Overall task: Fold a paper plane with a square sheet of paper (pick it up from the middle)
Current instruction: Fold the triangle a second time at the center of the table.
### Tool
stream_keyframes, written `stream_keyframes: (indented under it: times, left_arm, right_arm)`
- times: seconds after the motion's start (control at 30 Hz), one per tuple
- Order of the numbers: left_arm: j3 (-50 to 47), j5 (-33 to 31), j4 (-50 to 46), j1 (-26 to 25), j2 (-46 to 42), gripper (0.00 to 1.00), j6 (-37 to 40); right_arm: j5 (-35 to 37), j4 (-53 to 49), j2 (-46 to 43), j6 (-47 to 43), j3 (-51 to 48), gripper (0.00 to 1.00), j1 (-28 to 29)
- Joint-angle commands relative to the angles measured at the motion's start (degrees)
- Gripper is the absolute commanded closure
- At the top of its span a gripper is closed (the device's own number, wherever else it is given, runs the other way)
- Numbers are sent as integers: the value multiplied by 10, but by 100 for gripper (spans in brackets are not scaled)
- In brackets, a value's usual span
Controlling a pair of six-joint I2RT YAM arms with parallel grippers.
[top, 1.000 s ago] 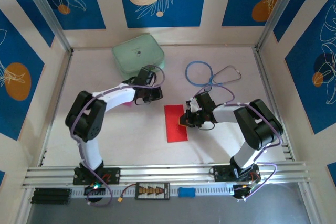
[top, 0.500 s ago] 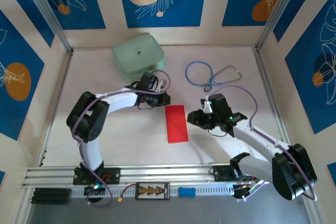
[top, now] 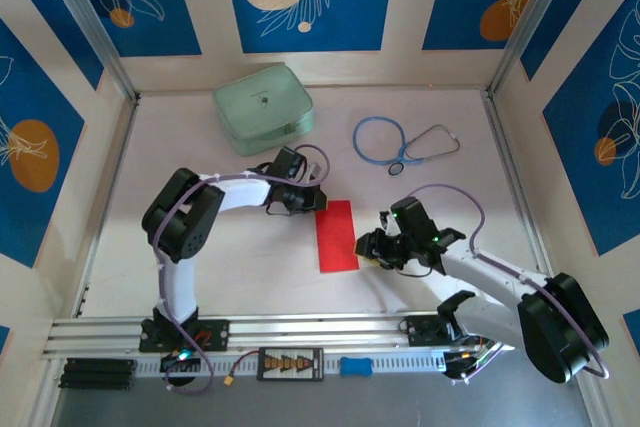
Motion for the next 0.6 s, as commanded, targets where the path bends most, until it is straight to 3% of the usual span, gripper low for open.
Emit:
stream_keyframes:
  times: [0.0,0.17,0.57]
  left_arm:
    - [-18,-6,12,0,18,89,6]
    - [-40,-22,9,0,15,89,16]
    - [-49,-18,21,1,14,89,14]
  right_arm:
    - [-23,1,20,19,1,59,4]
    - [-52,26,51,28,-3,56,6]
    - [-41,43,75,39,-8,52,4]
